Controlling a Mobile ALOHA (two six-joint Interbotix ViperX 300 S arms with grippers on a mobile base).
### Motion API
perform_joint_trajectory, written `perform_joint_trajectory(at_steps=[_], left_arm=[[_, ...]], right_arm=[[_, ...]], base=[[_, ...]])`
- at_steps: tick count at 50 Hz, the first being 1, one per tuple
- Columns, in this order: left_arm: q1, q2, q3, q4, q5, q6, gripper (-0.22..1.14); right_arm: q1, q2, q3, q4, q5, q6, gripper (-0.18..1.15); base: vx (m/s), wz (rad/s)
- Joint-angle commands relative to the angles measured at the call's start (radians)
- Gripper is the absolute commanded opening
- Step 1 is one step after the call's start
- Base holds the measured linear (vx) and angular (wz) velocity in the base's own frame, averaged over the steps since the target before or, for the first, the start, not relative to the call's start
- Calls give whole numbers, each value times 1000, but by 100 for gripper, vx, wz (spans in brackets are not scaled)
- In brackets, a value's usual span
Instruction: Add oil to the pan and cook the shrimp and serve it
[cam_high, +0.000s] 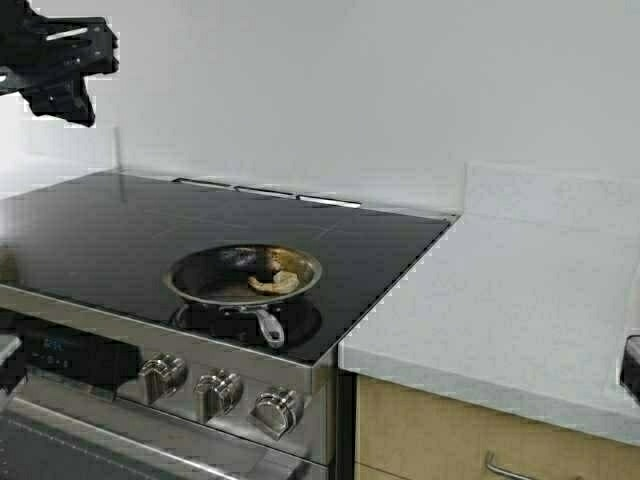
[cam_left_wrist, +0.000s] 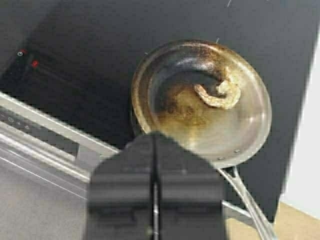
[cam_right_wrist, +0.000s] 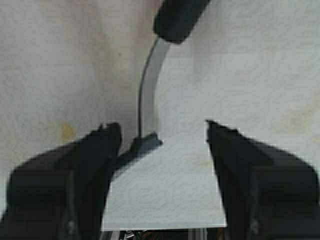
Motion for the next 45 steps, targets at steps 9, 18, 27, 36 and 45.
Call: perform_joint_trajectory(at_steps=[9, 18, 27, 36, 45], left_arm=[[-2, -6, -12, 0, 15, -2, 6], [-2, 2, -15, 0, 15, -2, 6], [-2, 3, -15, 0, 15, -2, 6], [-2, 3, -14, -2, 15, -2, 6], [-2, 9, -14, 0, 15, -2, 6]], right_arm=[[-3, -51, -23, 2, 11, 3, 87], [-6, -103, -35, 2, 12, 6, 87], [-17, -130, -43, 2, 11, 38, 87], [-17, -169, -44, 8, 12, 41, 86], [-8, -264, -46, 57, 12, 34, 67]], base=[[0, 0], [0, 0], [0, 0], [0, 0], [0, 0]])
